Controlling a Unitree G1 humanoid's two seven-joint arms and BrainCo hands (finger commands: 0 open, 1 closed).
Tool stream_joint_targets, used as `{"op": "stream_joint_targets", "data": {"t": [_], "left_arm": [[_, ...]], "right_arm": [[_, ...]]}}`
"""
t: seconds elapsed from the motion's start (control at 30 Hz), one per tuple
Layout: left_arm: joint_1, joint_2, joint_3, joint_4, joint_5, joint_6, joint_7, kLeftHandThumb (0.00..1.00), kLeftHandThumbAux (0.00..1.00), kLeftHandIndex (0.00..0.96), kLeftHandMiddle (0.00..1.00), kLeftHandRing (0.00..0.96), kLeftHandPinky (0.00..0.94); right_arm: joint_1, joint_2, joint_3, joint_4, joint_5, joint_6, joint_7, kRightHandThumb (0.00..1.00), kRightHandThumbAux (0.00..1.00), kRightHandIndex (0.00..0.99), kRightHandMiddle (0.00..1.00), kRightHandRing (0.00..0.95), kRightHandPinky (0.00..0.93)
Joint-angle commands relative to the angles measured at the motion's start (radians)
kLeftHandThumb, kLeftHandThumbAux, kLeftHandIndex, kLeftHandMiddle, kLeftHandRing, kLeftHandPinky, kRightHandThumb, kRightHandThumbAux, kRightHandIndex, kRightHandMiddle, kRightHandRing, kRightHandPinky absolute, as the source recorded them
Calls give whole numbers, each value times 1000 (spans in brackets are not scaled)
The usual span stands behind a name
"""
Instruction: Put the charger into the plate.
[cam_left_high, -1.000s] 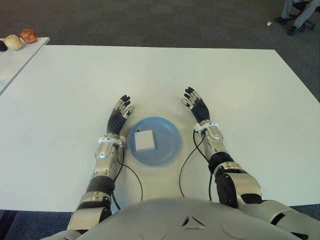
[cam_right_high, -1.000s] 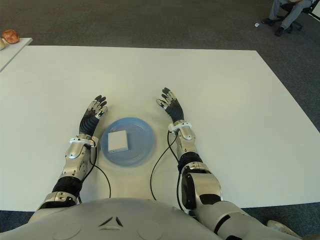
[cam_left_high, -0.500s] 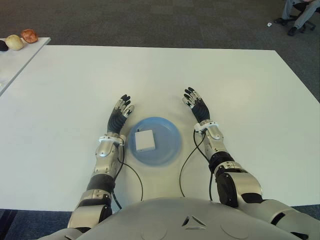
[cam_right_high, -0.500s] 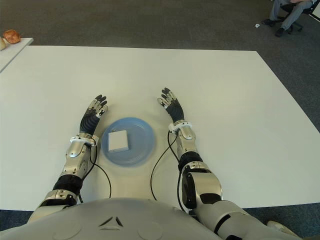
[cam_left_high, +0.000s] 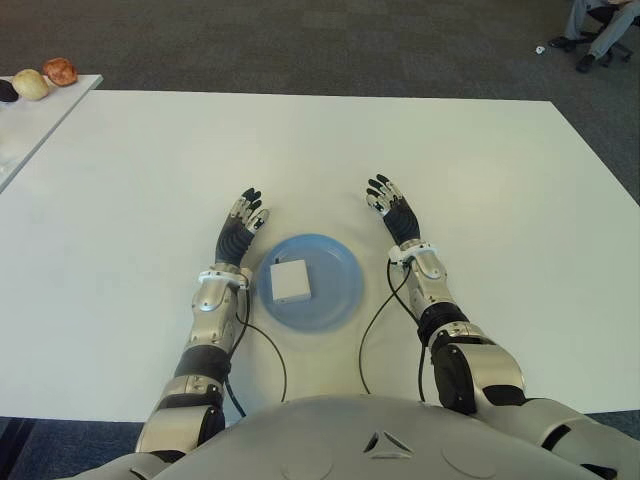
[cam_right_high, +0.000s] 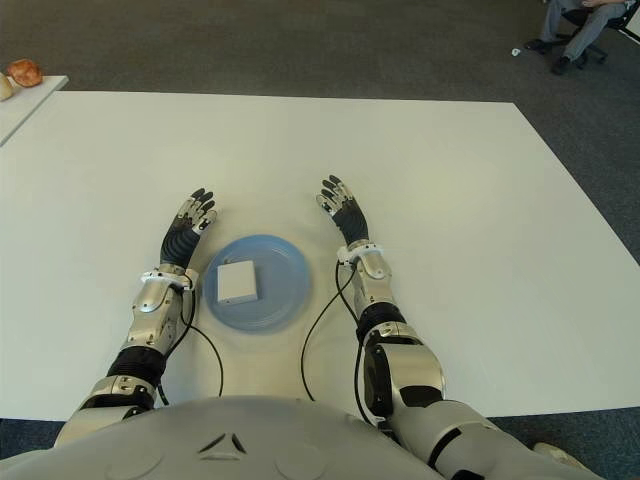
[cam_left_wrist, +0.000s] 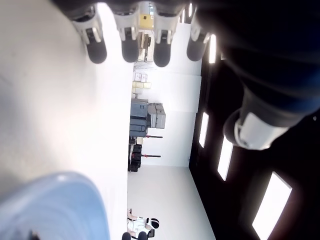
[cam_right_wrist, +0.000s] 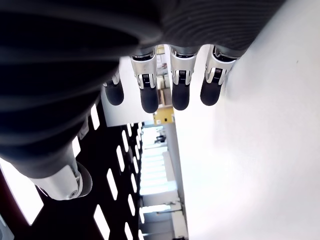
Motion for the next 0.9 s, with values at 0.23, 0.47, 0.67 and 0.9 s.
{"op": "stream_joint_targets", "data": {"t": [0.23,0.47,0.67,0.9], "left_arm": [[60,-11,3,105,4,56,5,0,576,0,94,70,49],[57,-7,6,112,2,53,2,0,568,0,92,69,59],[58,-5,8,115,2,50,2,0,566,0,95,73,68],[60,-2,8,115,2,44,-3,0,564,0,93,73,70]], "right_arm": [[53,3,-1,69,-3,90,-15,0,603,73,137,97,81],[52,5,1,73,-5,87,-16,0,605,75,139,100,83],[52,6,2,76,-6,85,-14,0,604,79,145,103,84],[52,9,1,77,-4,84,-14,0,604,86,142,102,89]]}}
